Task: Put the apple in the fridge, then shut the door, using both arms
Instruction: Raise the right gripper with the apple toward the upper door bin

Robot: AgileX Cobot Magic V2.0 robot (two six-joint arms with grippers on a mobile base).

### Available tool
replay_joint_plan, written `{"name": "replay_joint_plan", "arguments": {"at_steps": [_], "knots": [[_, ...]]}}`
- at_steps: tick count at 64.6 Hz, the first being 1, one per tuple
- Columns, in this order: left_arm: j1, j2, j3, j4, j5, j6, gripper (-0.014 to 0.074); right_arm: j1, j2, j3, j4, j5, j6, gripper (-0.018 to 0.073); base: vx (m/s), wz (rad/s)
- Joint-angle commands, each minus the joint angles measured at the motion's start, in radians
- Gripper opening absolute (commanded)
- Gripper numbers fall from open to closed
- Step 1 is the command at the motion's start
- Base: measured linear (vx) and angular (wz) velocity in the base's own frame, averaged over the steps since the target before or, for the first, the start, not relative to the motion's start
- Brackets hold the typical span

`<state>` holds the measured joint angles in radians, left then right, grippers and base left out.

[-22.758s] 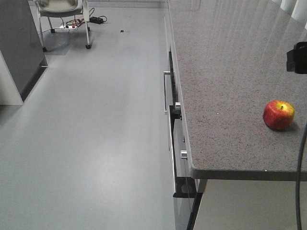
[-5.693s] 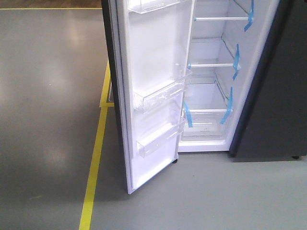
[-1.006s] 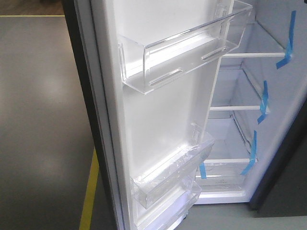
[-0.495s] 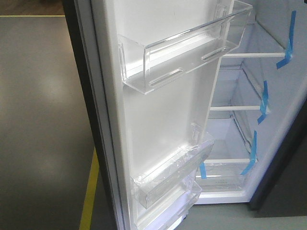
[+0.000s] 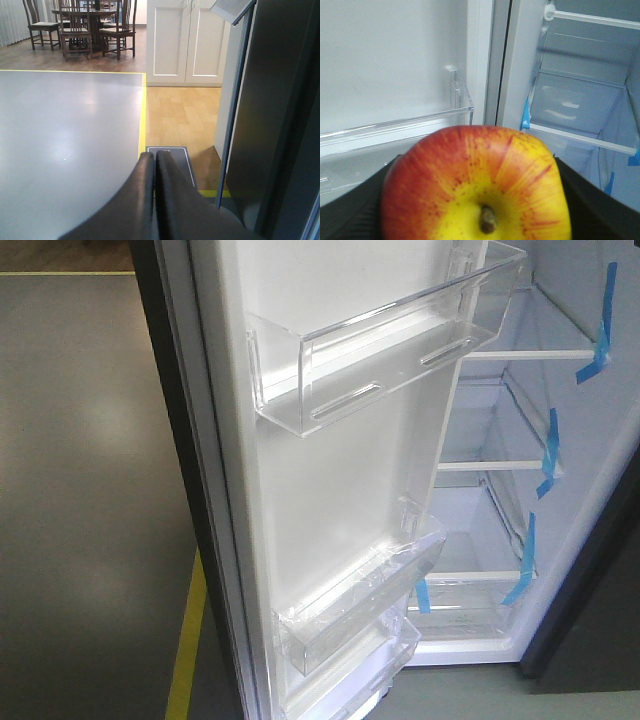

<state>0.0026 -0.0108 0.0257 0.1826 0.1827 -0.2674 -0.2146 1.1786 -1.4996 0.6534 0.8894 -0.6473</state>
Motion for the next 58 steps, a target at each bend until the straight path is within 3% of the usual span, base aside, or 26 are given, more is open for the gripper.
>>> {"name": "replay_joint_plan", "arguments": {"at_steps": [1, 58], "knots": [[-0.003, -0.016, 0.028, -0.001, -0.071, -0.007, -0.0006, -0.003, -0.02, -0.03, 0.04, -0.067, -0.009, -0.0011, 0.0, 0.0], [-0.003, -0.016, 0.028, -0.001, -0.071, -0.007, -0.0006, -0.003, -0.02, -0.03, 0.051, -0.071, -0.009, -0.0011, 0.0, 0.0]]}}
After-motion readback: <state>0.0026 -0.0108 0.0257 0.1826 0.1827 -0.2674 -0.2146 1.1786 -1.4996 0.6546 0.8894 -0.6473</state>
